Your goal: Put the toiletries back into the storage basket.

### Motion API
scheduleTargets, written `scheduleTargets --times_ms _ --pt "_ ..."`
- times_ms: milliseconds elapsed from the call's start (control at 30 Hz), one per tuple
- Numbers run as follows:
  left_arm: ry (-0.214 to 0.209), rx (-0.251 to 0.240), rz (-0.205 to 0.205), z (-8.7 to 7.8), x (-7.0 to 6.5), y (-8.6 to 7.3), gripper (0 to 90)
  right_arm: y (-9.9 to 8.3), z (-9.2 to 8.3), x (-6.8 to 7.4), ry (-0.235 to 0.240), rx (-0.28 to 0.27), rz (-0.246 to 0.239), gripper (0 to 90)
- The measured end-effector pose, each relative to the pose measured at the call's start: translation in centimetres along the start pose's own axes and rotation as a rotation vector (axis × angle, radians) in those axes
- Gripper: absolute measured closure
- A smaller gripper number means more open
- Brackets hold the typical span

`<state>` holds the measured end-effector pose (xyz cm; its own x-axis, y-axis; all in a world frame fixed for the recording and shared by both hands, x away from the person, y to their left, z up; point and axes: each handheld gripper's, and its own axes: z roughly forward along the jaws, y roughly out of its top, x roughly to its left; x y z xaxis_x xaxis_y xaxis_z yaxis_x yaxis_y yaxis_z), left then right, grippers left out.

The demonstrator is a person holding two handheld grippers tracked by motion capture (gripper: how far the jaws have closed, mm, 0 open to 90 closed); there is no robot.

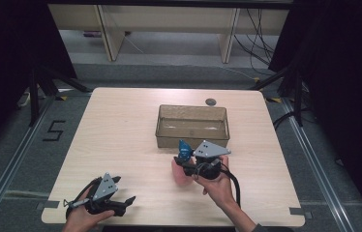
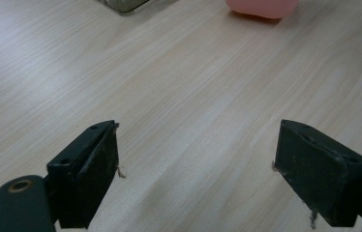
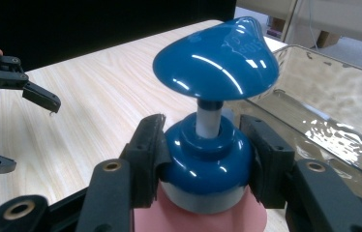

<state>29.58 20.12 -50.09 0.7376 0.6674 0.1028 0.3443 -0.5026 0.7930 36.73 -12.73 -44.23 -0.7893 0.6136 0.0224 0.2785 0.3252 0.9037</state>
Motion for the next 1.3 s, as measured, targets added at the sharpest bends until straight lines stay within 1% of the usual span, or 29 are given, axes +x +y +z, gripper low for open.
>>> scheduleTargets --times_ms 33,67,100,200,233,267,300,333,367,400,433,467,500,533,567,600,633,733,767,800,833,867,900,1000,1067,1100,1200,1233,1300 --pt "-0.010 0.006 -0.001 0.0 0.0 -0.1 15.4 0.0 -0.1 -0.1 -0.009 -0.002 0.000 53.4" --pt "-0.008 0.016 0.009 -0.1 0.0 -0.1 15.4 0.1 -0.1 -0.1 -0.009 -0.003 0.023 53.4" --pt "0.000 0.011 0.009 -0.1 0.1 0.0 15.4 0.2 -0.2 -0.3 -0.023 -0.017 -0.006 53.4" --pt "-0.004 0.003 0.001 0.0 0.0 0.0 15.4 0.3 -0.4 -0.3 -0.013 -0.005 0.003 53.4" --pt "0.001 0.021 0.013 -0.1 0.0 -0.1 15.4 0.4 -0.6 -0.4 -0.027 -0.006 0.011 53.4" --pt "0.001 0.021 0.013 -0.1 0.0 -0.1 15.4 0.4 -0.6 -0.4 -0.027 -0.006 0.011 53.4" --pt "-0.006 0.008 0.012 0.0 0.1 0.0 15.4 0.6 -0.7 -0.7 -0.029 -0.020 -0.011 53.4" --pt "-0.006 0.008 0.012 0.0 0.1 0.0 15.4 0.6 -0.7 -0.7 -0.029 -0.020 -0.011 53.4" --pt "-0.009 0.016 0.015 -0.1 0.1 0.0 15.3 0.7 -0.8 -0.8 -0.025 -0.016 0.009 53.4" --pt "-0.009 0.016 0.015 -0.1 0.1 0.0 15.4 0.7 -0.8 -0.8 -0.025 -0.016 0.009 53.4" --pt "0.002 0.016 0.013 0.0 0.1 -0.1 15.4 0.7 -0.9 -0.9 -0.030 -0.021 0.011 53.4" --pt "0.000 0.018 0.014 0.0 0.1 -0.1 15.4 0.7 -1.0 -1.2 -0.035 -0.028 -0.003 53.4" --pt "-0.008 0.013 0.006 0.0 0.1 0.0 15.4 0.8 -1.1 -1.2 -0.039 -0.018 0.034 53.4" --pt "-0.008 0.013 0.006 0.0 0.1 0.0 15.3 0.8 -1.1 -1.2 -0.039 -0.018 0.034 53.4" --pt "-0.004 0.015 0.016 0.0 0.2 -0.1 15.3 0.9 -1.1 -1.4 -0.033 -0.016 0.012 53.4" --pt "0.001 0.016 0.019 0.0 0.1 -0.1 15.4 0.9 -1.2 -1.5 -0.035 -0.012 0.009 53.4" --pt "0.001 0.020 0.008 0.0 0.0 -0.1 15.4 0.9 -1.3 -1.7 -0.049 -0.024 -0.001 53.4" --pt "0.001 0.009 0.017 0.0 0.1 0.0 15.4 1.0 -1.4 -1.8 -0.049 -0.028 0.001 53.4" --pt "-0.008 0.009 0.014 0.0 0.1 -0.1 15.4 1.0 -1.6 -1.8 -0.051 -0.009 0.025 53.4" --pt "-0.006 0.022 0.012 -0.1 0.1 -0.1 15.4 1.0 -1.5 -1.8 -0.043 -0.024 0.033 53.4" --pt "0.000 0.015 0.014 0.0 0.1 -0.1 15.4 1.1 -1.6 -2.1 -0.056 -0.029 0.017 53.4" --pt "0.000 0.015 0.014 0.0 0.1 -0.1 15.4 1.1 -1.6 -2.1 -0.056 -0.029 0.017 53.4" --pt "0.000 0.009 0.014 0.0 0.1 0.0 15.4 1.2 -1.7 -2.3 -0.047 -0.027 0.029 53.4" --pt "0.002 0.015 0.013 0.0 0.1 -0.1 15.4 1.3 -2.0 -2.4 -0.054 -0.019 0.030 53.4" --pt "0.003 0.019 0.007 0.0 0.1 -0.1 15.4 1.3 -2.0 -2.5 -0.048 -0.032 0.032 53.4" --pt "-0.004 0.015 0.016 0.0 0.2 -0.1 15.4 1.4 -2.1 -2.6 -0.064 -0.037 0.037 53.4" --pt "-0.002 0.018 0.012 0.0 0.0 -0.1 15.4 1.5 -2.3 -2.8 -0.069 -0.031 0.034 53.4" --pt "0.000 0.016 0.004 0.0 0.0 -0.1 15.4 1.4 -2.3 -2.6 -0.074 -0.037 0.056 53.4" --pt "-0.006 0.017 0.011 0.0 0.2 0.0 15.4 1.5 -2.5 -2.8 -0.082 -0.031 0.052 53.4"
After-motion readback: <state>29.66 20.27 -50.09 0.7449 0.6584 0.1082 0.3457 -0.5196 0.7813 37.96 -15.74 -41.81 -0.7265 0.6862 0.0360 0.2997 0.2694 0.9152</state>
